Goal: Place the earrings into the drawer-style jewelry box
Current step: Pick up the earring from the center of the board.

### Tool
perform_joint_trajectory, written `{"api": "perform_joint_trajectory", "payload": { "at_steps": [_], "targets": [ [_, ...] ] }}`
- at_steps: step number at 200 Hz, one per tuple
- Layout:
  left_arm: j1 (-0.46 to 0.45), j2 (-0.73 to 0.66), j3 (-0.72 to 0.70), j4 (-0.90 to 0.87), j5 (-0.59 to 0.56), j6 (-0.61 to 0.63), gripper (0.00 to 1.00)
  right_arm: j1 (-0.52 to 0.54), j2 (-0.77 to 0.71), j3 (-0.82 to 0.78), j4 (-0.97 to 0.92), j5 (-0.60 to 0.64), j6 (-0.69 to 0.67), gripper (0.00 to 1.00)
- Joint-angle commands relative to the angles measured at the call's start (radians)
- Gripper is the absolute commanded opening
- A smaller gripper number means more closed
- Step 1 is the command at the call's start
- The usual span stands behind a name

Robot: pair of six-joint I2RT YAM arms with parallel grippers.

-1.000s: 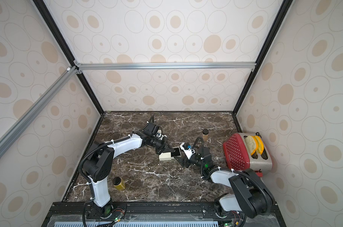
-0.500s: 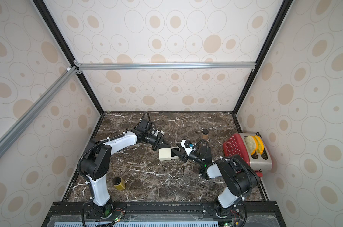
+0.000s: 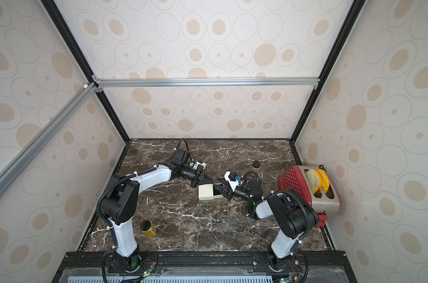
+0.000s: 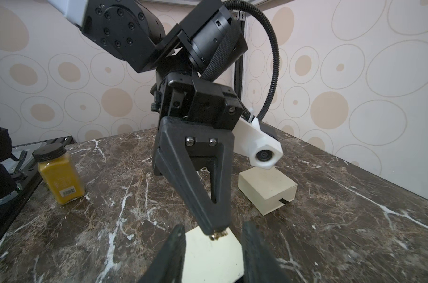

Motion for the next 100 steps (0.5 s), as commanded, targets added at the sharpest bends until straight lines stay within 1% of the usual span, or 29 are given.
{"api": "perform_joint_trajectory", "payload": {
  "at_steps": [1, 16, 63, 81, 100],
  "targets": [
    [0.003, -0.049, -0.004, 0.037, 0.022, -0.017, 0.0, -0.001, 0.021, 0.024, 0.043, -0.031, 0.018, 0.39],
    [0.002, -0.05, -0.007, 0.049, 0.022, -0.023, 0.0, -0.002, 0.027, 0.029, 0.044, -0.036, 0.019, 0.37],
    [0.003, -0.056, -0.013, 0.1, 0.022, -0.06, 0.0, -0.002, 0.033, 0.03, 0.045, -0.038, 0.02, 0.34],
    [0.003, -0.059, -0.013, 0.102, 0.024, -0.061, 0.0, -0.001, 0.034, 0.034, 0.044, -0.04, 0.026, 0.29],
    [0.004, -0.061, -0.016, 0.102, 0.022, -0.062, 0.0, -0.001, 0.038, 0.041, 0.044, -0.043, 0.034, 0.27]
  ]
}}
